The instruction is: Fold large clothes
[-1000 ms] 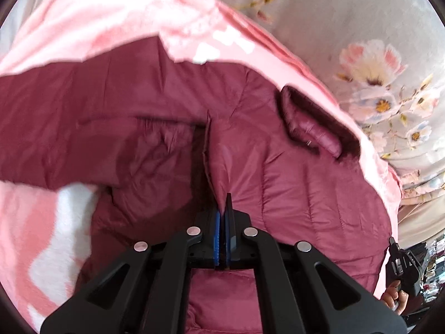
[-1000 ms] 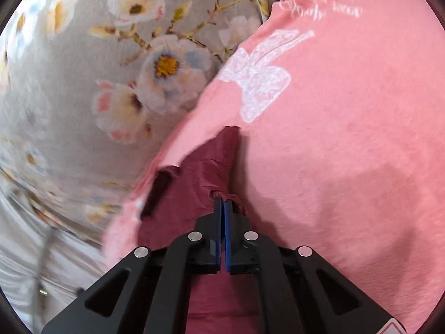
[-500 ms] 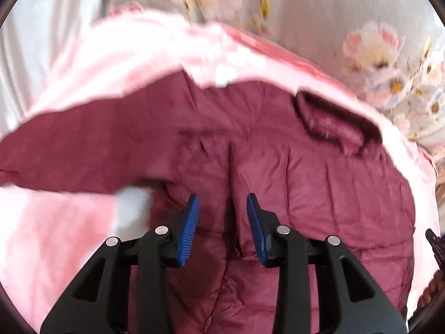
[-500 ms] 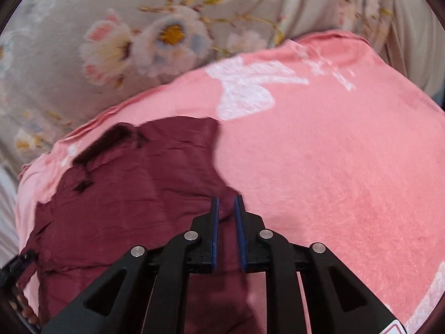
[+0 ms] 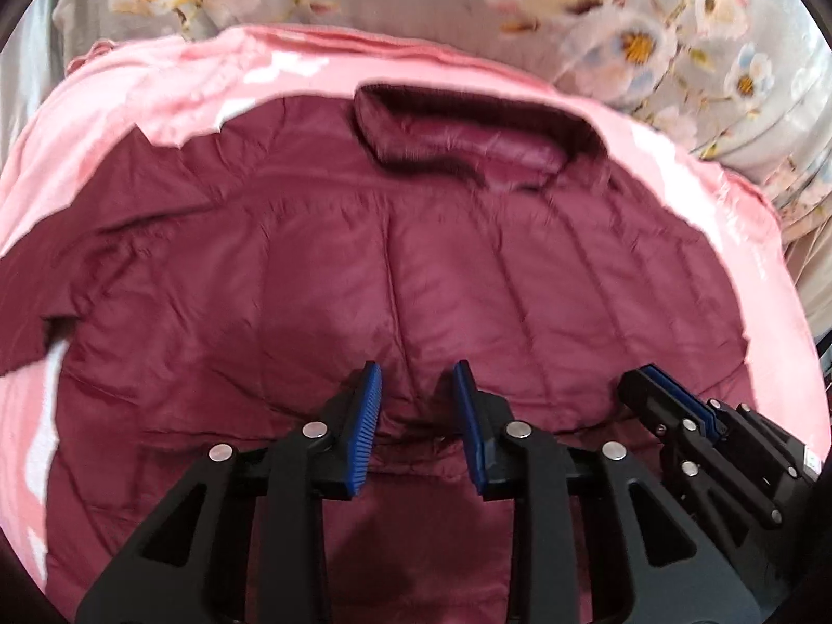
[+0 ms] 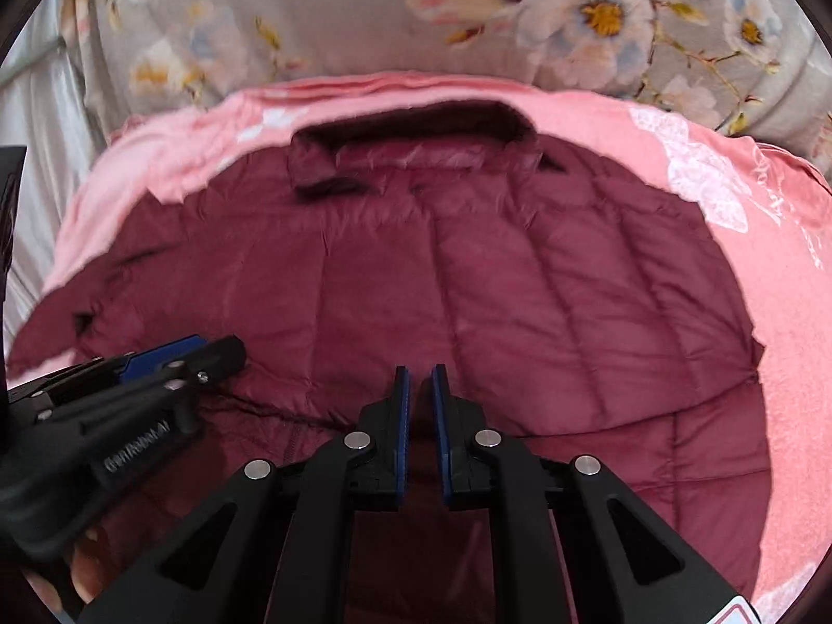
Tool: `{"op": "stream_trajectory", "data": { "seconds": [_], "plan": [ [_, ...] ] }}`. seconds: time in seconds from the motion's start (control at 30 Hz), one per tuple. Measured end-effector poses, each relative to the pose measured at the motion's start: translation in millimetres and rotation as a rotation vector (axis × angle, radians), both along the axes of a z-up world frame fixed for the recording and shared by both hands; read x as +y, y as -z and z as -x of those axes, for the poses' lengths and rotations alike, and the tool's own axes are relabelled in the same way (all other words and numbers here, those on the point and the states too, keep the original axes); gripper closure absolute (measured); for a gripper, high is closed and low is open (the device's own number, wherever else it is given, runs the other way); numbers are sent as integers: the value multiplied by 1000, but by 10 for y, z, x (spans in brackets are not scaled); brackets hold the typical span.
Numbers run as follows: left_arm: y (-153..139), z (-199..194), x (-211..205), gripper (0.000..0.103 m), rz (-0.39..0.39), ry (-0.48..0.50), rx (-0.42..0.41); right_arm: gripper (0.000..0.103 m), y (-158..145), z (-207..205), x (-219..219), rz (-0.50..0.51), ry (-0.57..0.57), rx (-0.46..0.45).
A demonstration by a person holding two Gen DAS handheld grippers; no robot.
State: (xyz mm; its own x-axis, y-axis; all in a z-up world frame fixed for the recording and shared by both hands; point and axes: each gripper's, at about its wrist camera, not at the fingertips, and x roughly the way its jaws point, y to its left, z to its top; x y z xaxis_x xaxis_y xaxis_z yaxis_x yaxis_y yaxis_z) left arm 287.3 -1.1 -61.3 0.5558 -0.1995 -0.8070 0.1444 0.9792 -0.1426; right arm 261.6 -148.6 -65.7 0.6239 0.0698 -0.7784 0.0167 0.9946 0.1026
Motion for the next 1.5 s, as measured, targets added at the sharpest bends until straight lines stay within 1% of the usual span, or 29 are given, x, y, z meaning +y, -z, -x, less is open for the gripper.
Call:
{"op": "stream_trajectory", "data": {
  "seconds": [0.07, 0.13, 0.27, 0.33, 0.5, 0.6, 0.7, 0.77, 0.83, 0.87, 0.9, 0.93, 0.97, 1.0, 1.03, 1.1, 1.13, 1.23, 1.27, 1.3, 1.37, 1.43, 1.47, 1.5],
  "plan": [
    [82, 15, -80, 76, -15, 1, -1, 94, 93, -12, 0, 5, 0, 24],
    [119, 64, -99, 76, -35, 7, -18, 94, 136, 28, 12, 17, -4, 28],
    [165, 110, -159, 76, -76, 8, -58, 95, 188, 47, 135, 103, -5, 9],
    [180, 108, -143, 76, -61, 6, -66, 95, 207, 59, 161, 107, -3, 4],
    [185, 112, -167, 76, -68, 4, -80, 95, 214, 49, 134, 95, -4, 3],
    [186, 106, -125, 76, -38, 1, -79, 95, 211, 44, 125, 94, -4, 2],
    [171, 102, -2, 75, 53, -4, -77, 95, 212, 49, 113, 79, -2, 3],
    [114, 132, 283, 75, 197, -52, -70, 95, 210, 48, 105, 69, -1, 4],
    [-21, 221, 700, 63, 295, -122, -73, 95, 210, 47, 84, 60, -2, 4],
    [-84, 265, 870, 47, 315, -150, -85, 95, 210, 47, 77, 54, -2, 4],
    [-209, 358, 1238, 31, 330, -221, -123, 95, 210, 46, 74, 51, -1, 3],
    [-279, 411, 1480, 27, 330, -270, -148, 95, 210, 45, 72, 48, -1, 3],
    [-359, 474, 1844, 23, 323, -343, -173, 95, 209, 43, 75, 50, 0, 3],
    [-410, 513, 2221, 21, 312, -419, -178, 95, 208, 44, 84, 55, 0, 2],
    [-426, 532, 2491, 21, 308, -471, -176, 95, 207, 45, 84, 61, 0, 2],
    [-401, 596, 3151, 21, 290, -625, -157, 95, 204, 44, 106, 79, 0, 1],
    [-343, 670, 3597, 21, 317, -725, -143, 95, 203, 43, 116, 89, 0, 1],
    [-204, 868, 4302, 21, 380, -910, -129, 95, 202, 44, 148, 112, -1, 0],
    [-167, 925, 4469, 21, 392, -961, -130, 95, 202, 43, 156, 115, 0, 0],
    [-126, 974, 4618, 21, 408, -997, -135, 95, 199, 41, 161, 119, 0, 1],
    [-43, 988, 4778, 21, 424, -1031, -132, 95, 192, 41, 172, 125, -1, 1],
    [48, 912, 4857, 22, 475, -1024, -105, 95, 187, 43, 196, 137, -1, 2],
    [95, 871, 4871, 26, 493, -1024, -93, 95, 178, 40, 213, 150, -2, 3],
    [98, 827, 4862, 33, 489, -1026, -96, 94, 167, 38, 233, 161, -2, 3]
  ]
}}
